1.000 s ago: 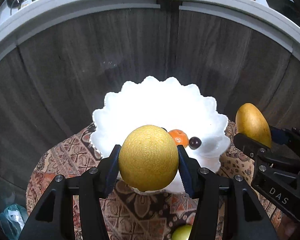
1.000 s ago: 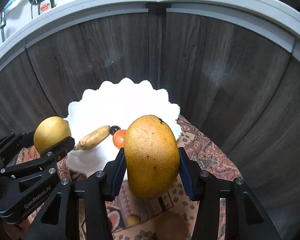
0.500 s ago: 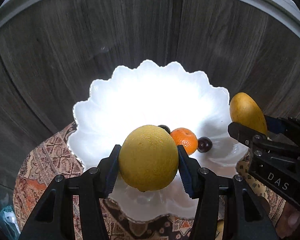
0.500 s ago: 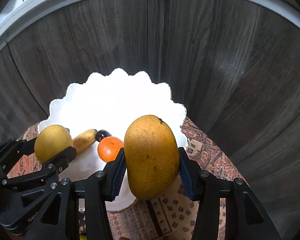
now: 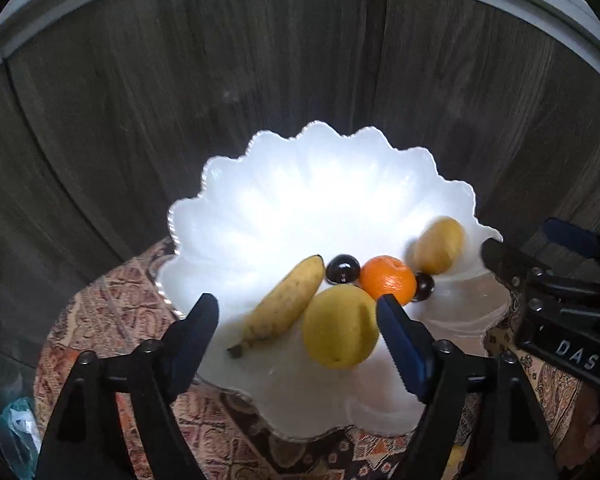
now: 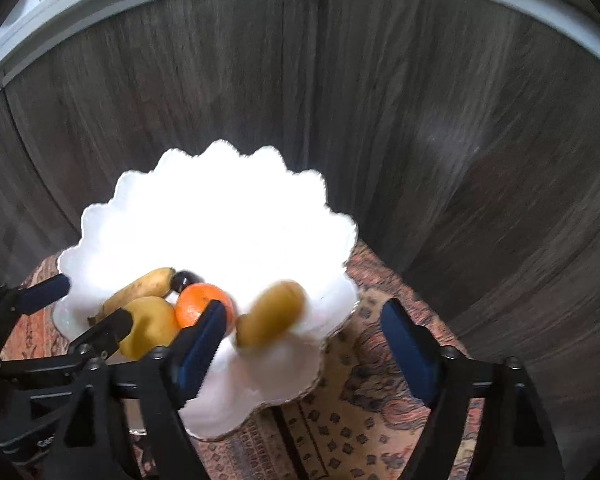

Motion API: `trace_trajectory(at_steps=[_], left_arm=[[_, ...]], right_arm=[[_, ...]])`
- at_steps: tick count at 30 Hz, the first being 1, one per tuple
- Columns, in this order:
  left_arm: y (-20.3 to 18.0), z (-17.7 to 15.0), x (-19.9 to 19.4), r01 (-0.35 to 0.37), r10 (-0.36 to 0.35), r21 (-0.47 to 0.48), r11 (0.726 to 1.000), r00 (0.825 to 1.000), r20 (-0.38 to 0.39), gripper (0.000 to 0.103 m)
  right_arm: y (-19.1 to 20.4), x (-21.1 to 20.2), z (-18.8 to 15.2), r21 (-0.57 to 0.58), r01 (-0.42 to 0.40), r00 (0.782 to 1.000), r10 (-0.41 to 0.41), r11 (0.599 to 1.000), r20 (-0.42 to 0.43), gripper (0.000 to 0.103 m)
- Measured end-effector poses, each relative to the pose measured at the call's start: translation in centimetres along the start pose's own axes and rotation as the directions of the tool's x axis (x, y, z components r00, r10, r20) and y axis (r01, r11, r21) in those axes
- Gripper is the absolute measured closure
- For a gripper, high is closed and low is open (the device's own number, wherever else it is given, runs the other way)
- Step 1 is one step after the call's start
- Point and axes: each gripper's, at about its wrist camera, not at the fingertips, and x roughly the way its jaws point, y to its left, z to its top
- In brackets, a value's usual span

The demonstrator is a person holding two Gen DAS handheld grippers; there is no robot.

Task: Organize fruits
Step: 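Release the grapefruit into the bowl while the right gripper releases the mango, then withdraw both grippers from the bowl back over the remaining fruit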

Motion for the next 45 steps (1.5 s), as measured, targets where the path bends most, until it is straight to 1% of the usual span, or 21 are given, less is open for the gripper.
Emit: trace_trajectory(at_steps=[2,5,13,22,27,32,37,45], left_arm=[[0.1,0.0,-0.8,-0.02,0.02,-0.003,1.0,1.0,0.018,0.008],[0.2,0.1,-2.1,-0.038,0.038,-0.011,0.999,0.999,0.034,0.001],[0.1,-0.4,-5.8,-0.04,0.04,-0.004,0.999,0.997,0.067,0.0],[-0.6,-1.8,-10.1,-0.029,0.028,0.002,1.0,0.995,0.097,0.0],[-1.1,-2.4,-11.8,-0.009,0.011,-0.015,1.0,0.994,0.105,0.0],[-1.9,-3.0,-13.1,-0.004,0.005,-0.011,1.0,0.995,0.104,0.0],[-2.8,-3.7,-14.2,0.007,-0.007,-0.004,1.0,0.994,0.111,0.0],[-3.9,-5.5,-13.9,0.016,-0.016,0.006,1.0,0.996,0.083,0.0]], right_arm=[[-0.2,-0.8,0.2,0.001,0.019,1.0,-0.019,1.0,0.013,0.016],[-0.4,-2.1,0.5,0.004,0.029,0.999,-0.029,1.0,0.028,0.015],[-0.6,-6.2,0.2,0.02,0.036,0.997,-0.038,0.999,0.071,0.014],[-0.9,-11.0,-1.2,0.043,0.034,0.993,-0.039,0.998,0.114,0.014],[-1.3,-12.9,-1.9,0.054,0.035,0.991,-0.042,0.998,0.124,0.014],[-1.9,-14.6,-2.7,0.064,0.043,0.99,-0.051,0.997,0.135,0.014],[-2.6,-15.7,-3.6,0.083,0.042,0.989,-0.054,0.996,0.136,0.014],[-3.2,-15.1,-6.1,0.109,0.029,0.995,-0.039,0.994,0.091,0.014]])
